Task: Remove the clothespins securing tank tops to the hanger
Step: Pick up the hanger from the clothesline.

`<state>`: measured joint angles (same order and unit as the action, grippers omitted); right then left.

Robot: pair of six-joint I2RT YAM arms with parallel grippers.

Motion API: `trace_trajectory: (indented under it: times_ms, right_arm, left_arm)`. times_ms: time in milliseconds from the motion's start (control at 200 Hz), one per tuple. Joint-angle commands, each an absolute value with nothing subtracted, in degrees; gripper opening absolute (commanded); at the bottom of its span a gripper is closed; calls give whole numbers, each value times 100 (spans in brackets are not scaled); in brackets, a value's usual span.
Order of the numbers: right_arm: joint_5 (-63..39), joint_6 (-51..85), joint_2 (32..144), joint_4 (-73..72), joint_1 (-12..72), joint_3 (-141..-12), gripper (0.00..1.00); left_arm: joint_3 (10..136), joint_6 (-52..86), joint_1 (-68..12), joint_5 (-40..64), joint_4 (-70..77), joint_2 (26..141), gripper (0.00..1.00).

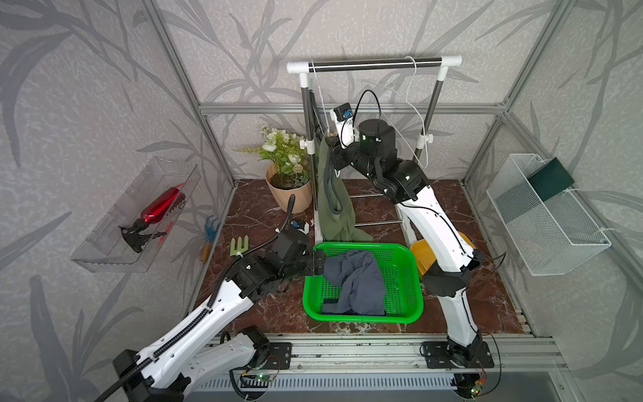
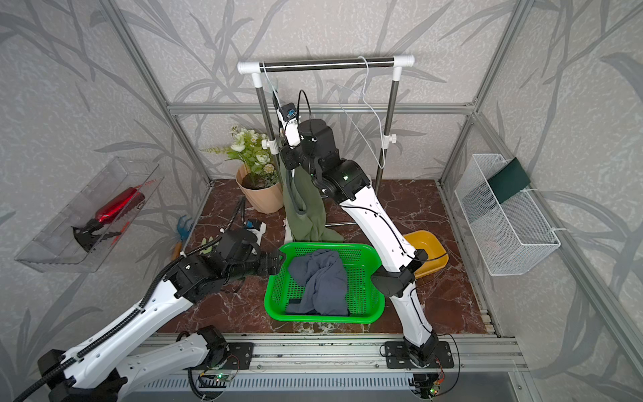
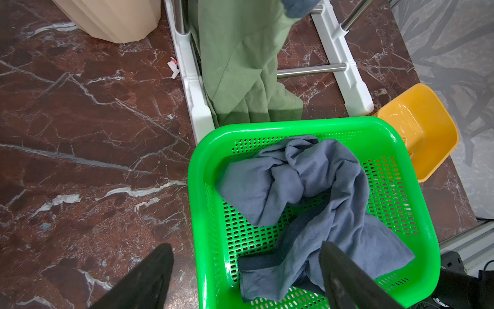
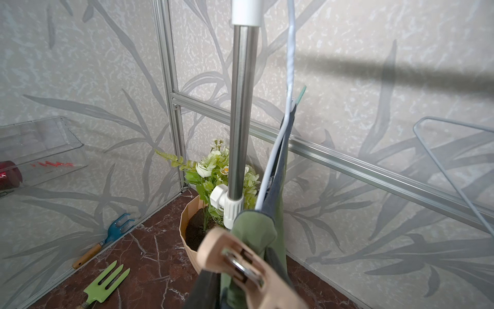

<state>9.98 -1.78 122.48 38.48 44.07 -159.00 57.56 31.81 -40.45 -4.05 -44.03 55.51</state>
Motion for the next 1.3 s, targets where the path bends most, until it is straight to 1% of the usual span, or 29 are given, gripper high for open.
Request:
trace_trajectory:
  times_ms: [0, 80, 140, 415, 460, 490, 520, 545, 570, 605, 770, 890, 955, 980, 1030, 1065, 1090, 1125, 1200, 1280, 1295]
  right_arm:
    - [669, 12, 11966, 3805, 4303, -15882, 17]
    - [568, 68, 12001, 3835, 4263, -15896, 10]
    - [563, 76, 12023, 3874, 4245, -15899, 7]
    - [378, -21, 11829, 3652, 4236, -15682, 7]
    - [335, -25, 11739, 3574, 4236, -15564, 10]
    - [342, -6, 11696, 3547, 4236, -15498, 18]
    - [359, 0, 11645, 3538, 4239, -15434, 28]
    - [377, 7, 11613, 3543, 4236, -15390, 35]
    - [387, 24, 11595, 3557, 4239, -15350, 39]
    - [387, 27, 11576, 3552, 4236, -15276, 42]
    - [403, 85, 11726, 3699, 4237, -15241, 42]
    - [493, 94, 11971, 3924, 4236, -15584, 31]
    - [683, 88, 12089, 4125, 4236, -15824, 31]
    - [779, 81, 12129, 4214, 4236, -15902, 35]
    - [939, 61, 12164, 4371, 4237, -16010, 53]
    - [984, 40, 12135, 4434, 4236, -15986, 64]
    - [980, 35, 12107, 4439, 4236, -15946, 66]
    - [930, 24, 12043, 4412, 4236, -15831, 65]
    - [832, 48, 11868, 4279, 4236, -15488, 56]
    - [839, 84, 11680, 4092, 4236, -15083, 53]
    - [842, 83, 11639, 4053, 4236, -15000, 52]
  left_arm:
    - [5679, 3122, -4008, -328, -4275, 5601, 87]
    - [5678, 3135, -4008, -316, -4254, 5621, 87]
    - [5683, 3132, -4004, -311, -4245, 5628, 87]
    - [5713, 3126, -3995, -317, -4214, 5642, 87]
    - [5714, 3135, -3990, -301, -4194, 5659, 87]
    - [5716, 3134, -3988, -292, -4180, 5667, 87]
    - [5706, 3140, -3988, -277, -4168, 5663, 87]
    - [5705, 3149, -3989, -270, -4151, 5664, 87]
    - [5696, 3151, -3991, -264, -4141, 5664, 87]
    - [5685, 3159, -3985, -253, -4138, 5668, 87]
    - [5660, 3158, -3982, -228, -4135, 5649, 87]
    - [5634, 3148, -3987, -276, -4177, 5590, 87]
    - [5625, 3152, -3973, -283, -4196, 5558, 87]
    - [5627, 3148, -3973, -282, -4195, 5556, 87]
    - [5618, 3152, -3973, -283, -4200, 5557, 87]
    - [5609, 3148, -3975, -282, -4186, 5555, 87]
    - [5603, 3144, -3965, -281, -4169, 5555, 87]
    - [5593, 3141, -3967, -269, -4146, 5563, 87]
    - [5589, 3144, -3956, -225, -4103, 5614, 87]
    - [5595, 3138, -3957, -173, -4079, 5660, 87]
    - [5597, 3145, -3961, -168, -4075, 5666, 87]
